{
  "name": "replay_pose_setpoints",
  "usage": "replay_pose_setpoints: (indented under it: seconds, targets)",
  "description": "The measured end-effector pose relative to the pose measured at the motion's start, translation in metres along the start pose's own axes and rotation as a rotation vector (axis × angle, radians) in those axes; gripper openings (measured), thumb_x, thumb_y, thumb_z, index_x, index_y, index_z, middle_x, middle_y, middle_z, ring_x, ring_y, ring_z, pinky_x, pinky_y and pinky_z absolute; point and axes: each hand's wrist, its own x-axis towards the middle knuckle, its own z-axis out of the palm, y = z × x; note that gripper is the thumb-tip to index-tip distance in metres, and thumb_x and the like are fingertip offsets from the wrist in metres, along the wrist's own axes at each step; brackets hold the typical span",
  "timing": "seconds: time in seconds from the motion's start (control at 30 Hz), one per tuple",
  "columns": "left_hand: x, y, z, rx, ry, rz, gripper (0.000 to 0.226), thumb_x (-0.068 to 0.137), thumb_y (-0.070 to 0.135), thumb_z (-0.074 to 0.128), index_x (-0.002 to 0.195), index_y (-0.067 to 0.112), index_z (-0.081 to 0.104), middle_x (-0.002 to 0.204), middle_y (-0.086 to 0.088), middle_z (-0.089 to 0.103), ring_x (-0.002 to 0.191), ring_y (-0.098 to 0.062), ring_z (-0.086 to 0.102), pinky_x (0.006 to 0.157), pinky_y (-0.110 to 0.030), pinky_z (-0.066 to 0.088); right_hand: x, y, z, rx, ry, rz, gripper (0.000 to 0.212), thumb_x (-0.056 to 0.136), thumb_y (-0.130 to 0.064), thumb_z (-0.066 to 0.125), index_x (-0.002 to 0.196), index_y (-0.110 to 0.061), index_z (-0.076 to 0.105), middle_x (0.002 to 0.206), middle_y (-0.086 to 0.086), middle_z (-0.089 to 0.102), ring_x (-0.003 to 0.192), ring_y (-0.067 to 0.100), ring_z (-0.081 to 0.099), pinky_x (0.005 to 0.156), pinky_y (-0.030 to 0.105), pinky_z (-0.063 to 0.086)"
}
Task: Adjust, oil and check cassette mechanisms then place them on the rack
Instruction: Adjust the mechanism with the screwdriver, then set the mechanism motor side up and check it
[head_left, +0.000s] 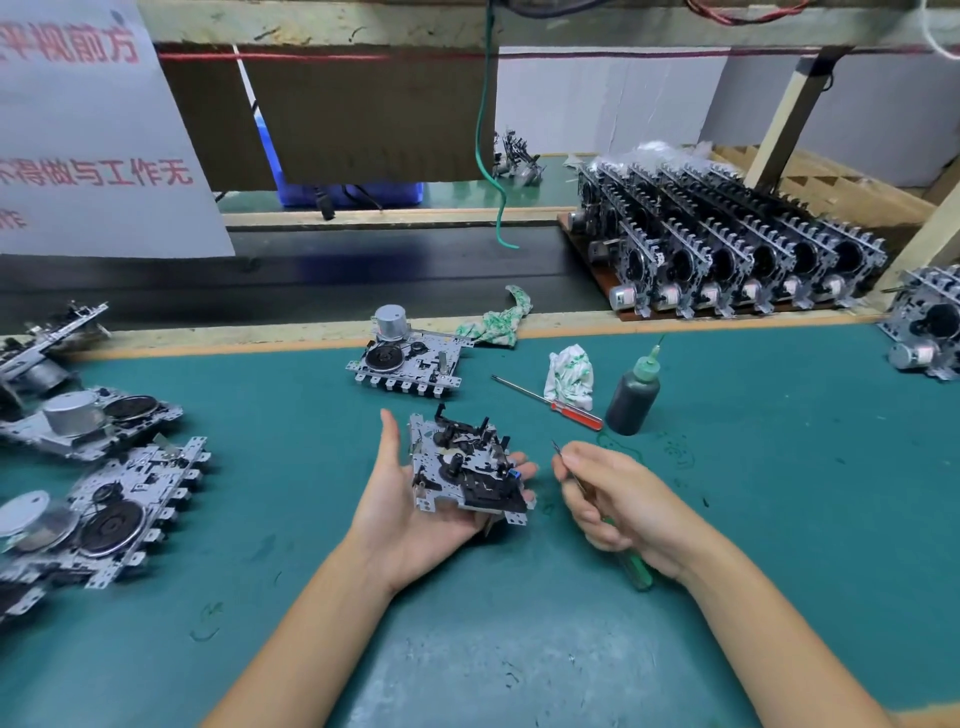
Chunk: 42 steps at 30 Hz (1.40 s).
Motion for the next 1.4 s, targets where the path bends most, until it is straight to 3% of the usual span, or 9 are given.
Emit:
replay_pose_setpoints:
  seconds: [0.23, 0.37, 0.53, 0.67, 0.8, 0.93, 1.13, 1.23, 1.4]
  targets:
    - [0.003, 0.0, -0.006, 0.083, -0.029, -0.032, 0.103, 0.074, 0.08, 0.034, 0.125, -0.007, 0.056, 0.132, -0.031, 0.051, 0.119, -0.044, 0.054, 0.099, -0.055, 0.044, 0.005, 0.007, 0.0, -0.824, 0.794, -0.508, 0.011, 0.086, -0.023, 0.065, 0.076, -0.023, 0.06, 0.072, -0.006, 0.055, 0.069, 0.014, 0.05, 0.061, 0.034, 0.041]
    - [0.003, 0.0, -0.006, 0.176, -0.079, -0.031, 0.085, 0.08, 0.07, 0.037, 0.123, 0.0, 0.061, 0.133, -0.028, 0.052, 0.12, -0.044, 0.052, 0.096, -0.05, 0.047, 0.015, 0.007, -0.012, -0.59, 1.1, -0.564, 0.046, 0.074, -0.014, 0.078, 0.109, -0.016, 0.048, 0.104, -0.003, 0.044, 0.096, 0.02, 0.046, 0.084, 0.04, 0.041]
    - [0.001, -0.002, -0.006, 0.255, -0.155, -0.052, 0.077, 0.082, 0.067, 0.042, 0.125, 0.005, 0.061, 0.132, -0.027, 0.053, 0.116, -0.045, 0.055, 0.093, -0.049, 0.049, 0.027, 0.006, -0.036, -0.478, 0.983, -0.344, 0.078, 0.075, -0.018, 0.079, 0.138, -0.01, 0.034, 0.131, 0.006, 0.045, 0.124, 0.023, 0.039, 0.102, 0.034, 0.032]
    - [0.001, -0.002, -0.006, 0.32, -0.176, -0.095, 0.077, 0.083, 0.067, 0.041, 0.125, 0.005, 0.061, 0.131, -0.028, 0.054, 0.115, -0.045, 0.056, 0.091, -0.048, 0.05, 0.018, 0.0, -0.03, -0.47, 1.092, -0.651, 0.05, 0.078, -0.012, 0.074, 0.119, -0.014, 0.046, 0.106, -0.001, 0.048, 0.098, 0.019, 0.05, 0.085, 0.034, 0.042]
    - [-0.003, 0.0, -0.001, 0.39, -0.194, -0.165, 0.082, 0.081, 0.069, 0.043, 0.128, 0.004, 0.058, 0.13, -0.032, 0.052, 0.113, -0.047, 0.056, 0.097, -0.051, 0.046, -0.002, -0.003, -0.018, -0.746, 0.537, -0.666, 0.057, 0.078, 0.003, 0.062, 0.118, -0.035, 0.047, 0.105, -0.012, 0.055, 0.1, 0.011, 0.053, 0.086, 0.009, 0.037]
    - [-0.006, 0.006, 0.0, 0.507, -0.129, -0.236, 0.083, 0.078, 0.073, 0.046, 0.129, 0.008, 0.059, 0.13, -0.027, 0.055, 0.113, -0.042, 0.058, 0.096, -0.049, 0.046, -0.015, -0.003, -0.009, -1.311, 0.109, -0.521, 0.067, 0.078, -0.031, 0.066, 0.139, -0.032, 0.038, 0.128, -0.014, 0.049, 0.124, 0.003, 0.037, 0.106, 0.015, 0.021]
    - [-0.014, 0.019, 0.0, 0.977, 0.092, -0.266, 0.112, 0.047, 0.096, 0.041, 0.102, 0.002, 0.069, 0.092, -0.013, 0.064, 0.086, -0.027, 0.062, 0.087, -0.035, 0.053, -0.036, -0.005, -0.001, -1.535, 0.207, -0.57, 0.054, 0.062, -0.064, 0.071, 0.093, -0.02, 0.063, 0.088, -0.005, 0.06, 0.093, 0.016, 0.054, 0.089, 0.02, 0.027]
    - [-0.028, 0.024, -0.002, 1.033, 0.252, -0.039, 0.099, 0.056, 0.09, 0.034, 0.085, 0.003, 0.071, 0.077, -0.013, 0.072, 0.067, -0.024, 0.068, 0.064, -0.029, 0.058, -0.049, 0.009, 0.004, -1.434, 0.284, -0.578, 0.057, 0.064, -0.076, 0.054, 0.076, -0.021, 0.054, 0.076, -0.011, 0.048, 0.078, 0.011, 0.044, 0.081, 0.022, 0.031]
    - [-0.067, -0.003, -0.015, 1.867, 0.588, 0.543, 0.081, 0.067, 0.093, 0.025, 0.064, 0.019, 0.058, 0.047, 0.001, 0.055, 0.049, -0.012, 0.055, 0.058, -0.032, 0.046, -0.05, 0.029, 0.011, -1.452, 0.399, -0.681, 0.055, 0.079, -0.067, 0.045, 0.07, -0.014, 0.056, 0.074, -0.005, 0.053, 0.077, 0.016, 0.047, 0.085, 0.025, 0.031]
